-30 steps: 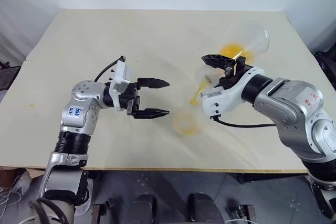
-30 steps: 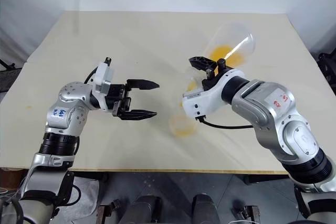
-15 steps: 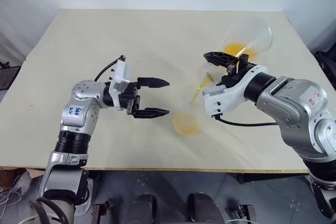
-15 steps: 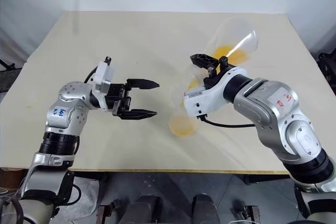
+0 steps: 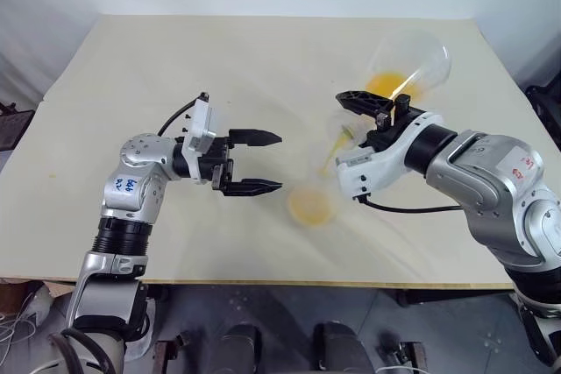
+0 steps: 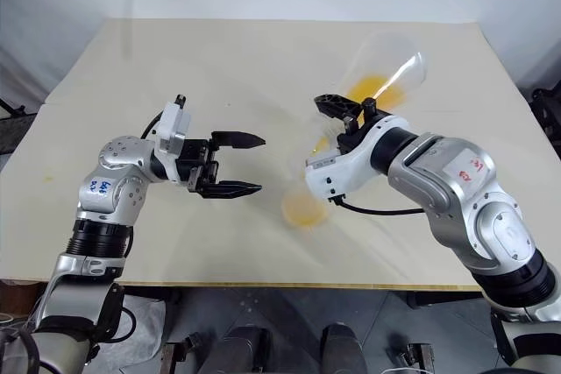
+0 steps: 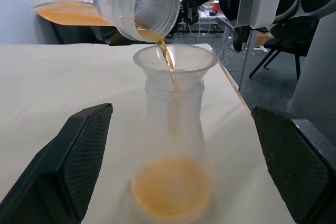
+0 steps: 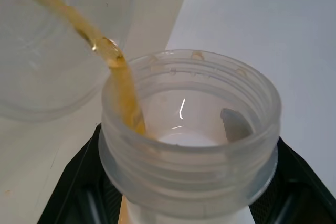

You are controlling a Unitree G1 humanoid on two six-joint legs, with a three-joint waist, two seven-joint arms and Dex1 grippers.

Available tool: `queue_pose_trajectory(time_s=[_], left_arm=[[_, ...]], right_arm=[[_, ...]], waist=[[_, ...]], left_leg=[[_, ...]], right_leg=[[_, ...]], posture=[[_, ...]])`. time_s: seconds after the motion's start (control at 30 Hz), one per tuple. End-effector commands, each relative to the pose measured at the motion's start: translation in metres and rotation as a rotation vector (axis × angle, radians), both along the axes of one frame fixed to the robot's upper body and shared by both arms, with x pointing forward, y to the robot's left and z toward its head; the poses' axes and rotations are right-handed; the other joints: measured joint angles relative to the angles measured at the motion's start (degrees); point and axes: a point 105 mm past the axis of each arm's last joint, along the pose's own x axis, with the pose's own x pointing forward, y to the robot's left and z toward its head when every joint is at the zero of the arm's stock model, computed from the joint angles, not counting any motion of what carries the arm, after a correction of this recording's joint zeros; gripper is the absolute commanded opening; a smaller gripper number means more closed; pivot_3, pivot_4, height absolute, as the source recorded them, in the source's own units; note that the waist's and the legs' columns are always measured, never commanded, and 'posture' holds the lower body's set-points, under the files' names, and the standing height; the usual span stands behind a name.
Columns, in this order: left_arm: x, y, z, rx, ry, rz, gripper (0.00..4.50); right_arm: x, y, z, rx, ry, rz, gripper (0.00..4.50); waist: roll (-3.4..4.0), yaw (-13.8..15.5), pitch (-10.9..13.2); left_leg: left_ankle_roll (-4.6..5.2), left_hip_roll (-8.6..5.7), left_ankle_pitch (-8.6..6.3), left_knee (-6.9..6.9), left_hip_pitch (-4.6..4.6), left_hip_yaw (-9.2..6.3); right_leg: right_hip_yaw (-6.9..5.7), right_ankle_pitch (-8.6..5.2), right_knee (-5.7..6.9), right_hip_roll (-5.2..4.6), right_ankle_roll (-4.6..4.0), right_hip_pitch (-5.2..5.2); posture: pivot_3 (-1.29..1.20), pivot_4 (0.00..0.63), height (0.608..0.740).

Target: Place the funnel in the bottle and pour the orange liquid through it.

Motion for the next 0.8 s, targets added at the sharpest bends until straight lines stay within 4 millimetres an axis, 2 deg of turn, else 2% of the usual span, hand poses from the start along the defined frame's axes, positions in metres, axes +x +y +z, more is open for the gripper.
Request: queue_pose_trajectory(time_s=[0.03,0.8], left_arm=[[-0.003,-0.0012,0.0111,-0.011,-0.053,-0.018,4.5],[-0.0025,-0.0024,0.0121,-0.011,-0.057,-0.021,4.5]], right_arm=[[-0.0038,-0.0046,0.0143,0.009,-0.072,-0.009,2.47],[-0.0032,-0.0055,0.0194,0.0,-0.099,-0.011,2.47]], waist=[[0.0,0.0,0.0],[0.0,0.0,0.0]], left_leg=[[0.0,0.0,0.0,0.0,0.0,0.0],[0.0,0.0,0.0,0.01,0.0,0.0]], right_leg=[[0.0,0.0,0.0,0.0,0.0,0.0],[0.0,0.0,0.01,0.0,0.0,0.0]], posture=[[0.0,0.15,0.74],[0.0,0.15,0.74]])
